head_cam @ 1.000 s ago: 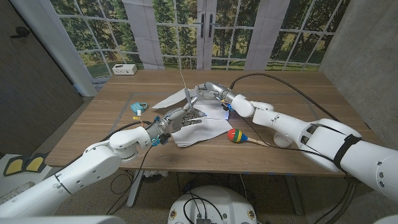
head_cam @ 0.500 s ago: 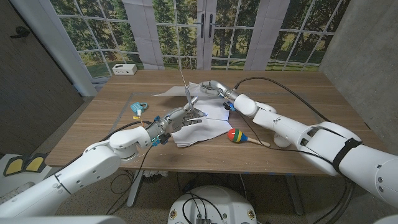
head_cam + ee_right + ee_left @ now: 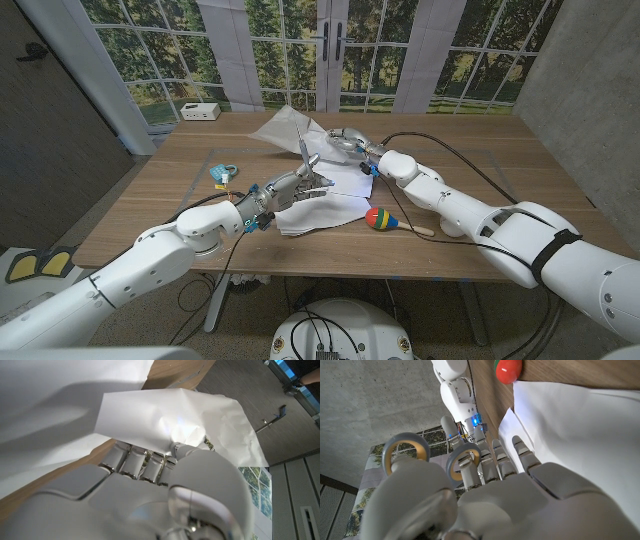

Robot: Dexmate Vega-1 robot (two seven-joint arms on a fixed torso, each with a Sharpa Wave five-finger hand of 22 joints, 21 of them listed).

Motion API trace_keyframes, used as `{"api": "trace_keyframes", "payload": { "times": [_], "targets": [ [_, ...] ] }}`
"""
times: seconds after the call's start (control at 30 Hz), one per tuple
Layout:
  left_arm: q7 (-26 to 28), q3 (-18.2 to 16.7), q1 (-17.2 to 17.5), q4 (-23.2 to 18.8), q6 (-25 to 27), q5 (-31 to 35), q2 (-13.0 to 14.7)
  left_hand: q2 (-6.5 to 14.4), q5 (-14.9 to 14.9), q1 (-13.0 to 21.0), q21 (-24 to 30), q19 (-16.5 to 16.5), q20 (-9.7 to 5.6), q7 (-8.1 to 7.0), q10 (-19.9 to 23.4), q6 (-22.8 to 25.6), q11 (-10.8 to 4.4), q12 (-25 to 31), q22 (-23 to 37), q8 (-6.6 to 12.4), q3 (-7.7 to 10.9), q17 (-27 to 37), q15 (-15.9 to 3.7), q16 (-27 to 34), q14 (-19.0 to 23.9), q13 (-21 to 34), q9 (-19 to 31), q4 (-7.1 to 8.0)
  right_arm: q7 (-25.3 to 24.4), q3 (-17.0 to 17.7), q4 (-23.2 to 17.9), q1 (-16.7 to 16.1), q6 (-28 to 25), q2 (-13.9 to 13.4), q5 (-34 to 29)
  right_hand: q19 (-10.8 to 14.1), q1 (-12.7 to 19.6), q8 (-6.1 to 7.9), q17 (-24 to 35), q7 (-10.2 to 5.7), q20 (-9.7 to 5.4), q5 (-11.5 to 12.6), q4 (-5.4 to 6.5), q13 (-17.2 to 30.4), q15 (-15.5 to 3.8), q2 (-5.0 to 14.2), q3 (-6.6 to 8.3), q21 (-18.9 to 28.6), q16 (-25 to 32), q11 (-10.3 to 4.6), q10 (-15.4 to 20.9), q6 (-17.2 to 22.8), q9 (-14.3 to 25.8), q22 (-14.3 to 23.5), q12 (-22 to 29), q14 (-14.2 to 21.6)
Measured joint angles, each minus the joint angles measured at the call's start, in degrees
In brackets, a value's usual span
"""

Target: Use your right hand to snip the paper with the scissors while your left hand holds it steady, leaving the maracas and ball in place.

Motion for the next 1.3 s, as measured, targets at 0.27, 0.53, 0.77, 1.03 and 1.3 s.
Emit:
{"api": "trace_keyframes", "payload": {
  "times": [0.27, 0.53, 0.77, 1.03, 1.3],
  "targets": [
    [-0.43, 0.19, -0.61, 0.32, 0.43, -0.1, -0.06, 0.0, 0.0, 0.0, 0.0, 0.0, 0.0, 0.0, 0.0, 0.01, 0.0, 0.0, 0.0, 0.0, 0.0, 0.0, 0.0, 0.0, 0.0, 0.0, 0.0, 0.0, 1.93, 1.91, -1.43, -0.94, -2.14, 0.23, 3.78, -0.44, 0.01, 0.45, 1.2, 0.0, -0.01, 0.0, -0.55, 1.13, -0.39, 0.0, 0.38, 1.19, 0.32, -0.72, 0.72, 0.0, 1.08, 0.52, 1.43, 1.01],
    [-0.48, 0.33, -0.87, 0.51, 0.63, -0.15, -0.23, 0.0, 0.0, 0.0, 0.0, 0.0, 0.0, 0.2, 0.0, 0.2, 0.0, 0.0, 0.0, -0.11, 0.0, 0.0, 0.0, 0.0, 0.0, -0.01, -0.01, 0.0, 2.25, 2.9, -2.91, -1.62, -3.37, -0.18, 5.31, -1.07, 0.26, 0.45, 4.41, -0.01, 0.0, -0.22, -1.69, 3.15, -1.63, -0.26, -0.04, 3.17, 2.95, -0.63, 1.22, 0.0, 2.47, 1.33, 3.72, 4.91],
    [-0.43, 0.47, -1.05, 0.61, 0.84, -0.19, -0.34, 0.24, 0.0, 0.24, 0.0, 0.0, 0.0, 0.2, 0.08, 0.2, -0.07, -0.13, 0.0, -0.15, 0.0, -0.04, 0.0, 0.0, 0.0, -0.01, -0.01, 0.0, 2.24, 3.26, -3.35, -1.86, -3.62, -0.48, 5.69, -2.21, 0.48, 0.45, 5.65, -0.01, 0.09, -0.22, -1.91, 4.17, -1.82, -0.47, -0.17, 4.0, 3.04, -0.85, 0.99, 0.0, 3.19, 1.76, 4.35, 5.1],
    [-0.24, 0.68, -1.34, 0.68, 1.12, -0.19, -0.56, 0.24, 0.0, 0.24, 0.0, 0.0, 0.0, 0.2, 0.09, 0.2, -0.08, -0.45, 0.0, -0.16, 0.0, -0.04, 0.0, 0.0, 0.0, -0.01, -0.01, 0.0, 1.79, 3.52, -3.07, -1.9, -3.14, -0.51, 5.83, -2.18, 0.47, 0.26, 6.46, -0.01, 0.11, -0.21, -1.9, 4.87, -1.82, -0.47, -0.17, 4.88, 3.04, -0.93, 0.46, 0.0, 3.51, 2.1, 4.8, 5.1],
    [-0.1, 0.77, -1.44, 0.69, 1.28, -0.19, -0.6, 0.24, 0.0, 0.24, 0.0, 0.0, 0.0, 0.32, 0.09, 0.33, -0.09, -0.45, 0.0, -0.17, 0.0, -0.03, 0.0, 0.0, 0.0, 0.1, -0.01, 0.0, 1.62, 3.83, -3.01, -2.02, -2.93, -0.52, 6.01, -2.59, 0.47, 0.05, 7.09, -0.23, 0.1, -0.21, -1.9, 5.04, -1.7, -0.47, -0.17, 5.81, 2.8, -0.8, 0.33, 0.22, 3.51, 2.2, 5.24, 4.95]
  ]
}}
